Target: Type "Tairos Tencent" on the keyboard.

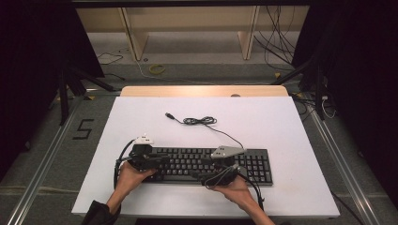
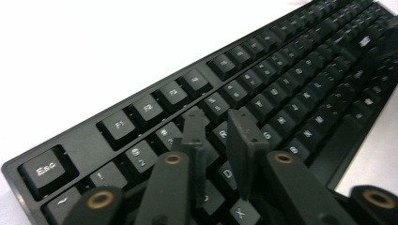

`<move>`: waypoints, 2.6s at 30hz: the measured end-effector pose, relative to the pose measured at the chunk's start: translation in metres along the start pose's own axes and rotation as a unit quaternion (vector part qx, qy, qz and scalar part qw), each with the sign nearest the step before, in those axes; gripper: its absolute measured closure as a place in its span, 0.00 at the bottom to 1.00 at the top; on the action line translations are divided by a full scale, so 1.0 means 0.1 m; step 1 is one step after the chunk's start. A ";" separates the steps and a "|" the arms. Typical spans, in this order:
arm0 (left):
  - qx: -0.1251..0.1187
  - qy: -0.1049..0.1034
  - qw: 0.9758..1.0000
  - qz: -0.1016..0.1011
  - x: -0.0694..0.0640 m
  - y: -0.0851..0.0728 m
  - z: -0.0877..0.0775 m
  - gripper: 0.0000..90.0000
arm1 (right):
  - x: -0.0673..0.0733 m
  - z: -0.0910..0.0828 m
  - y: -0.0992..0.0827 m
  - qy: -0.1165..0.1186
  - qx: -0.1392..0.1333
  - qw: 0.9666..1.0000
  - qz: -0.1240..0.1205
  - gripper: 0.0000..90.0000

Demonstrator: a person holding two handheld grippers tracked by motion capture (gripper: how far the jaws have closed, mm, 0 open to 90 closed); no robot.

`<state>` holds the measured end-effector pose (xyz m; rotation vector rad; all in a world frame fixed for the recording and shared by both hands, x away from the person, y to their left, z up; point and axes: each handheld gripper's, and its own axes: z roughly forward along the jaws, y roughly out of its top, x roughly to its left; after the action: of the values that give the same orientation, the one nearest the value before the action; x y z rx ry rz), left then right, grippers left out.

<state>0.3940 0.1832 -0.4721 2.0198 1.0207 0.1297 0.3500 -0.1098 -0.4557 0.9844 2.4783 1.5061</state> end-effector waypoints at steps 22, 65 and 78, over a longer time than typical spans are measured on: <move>-0.058 -0.021 0.998 -0.020 -0.09 -0.04 -0.20 0.33 | 0.02 0.07 0.04 -0.001 0.006 1.000 -0.001 0.44; -0.084 -0.037 0.996 -0.005 -0.22 -0.15 -0.31 0.30 | 0.07 0.41 0.07 -0.012 0.067 0.997 -0.029 0.97; -0.084 -0.039 0.996 -0.002 -0.25 -0.18 -0.32 0.30 | 0.06 0.46 0.06 -0.014 0.073 0.997 -0.031 0.98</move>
<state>0.3527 0.1920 -0.4582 1.8568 0.9332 0.1305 0.3653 -0.0694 -0.4726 0.9311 2.6041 1.3008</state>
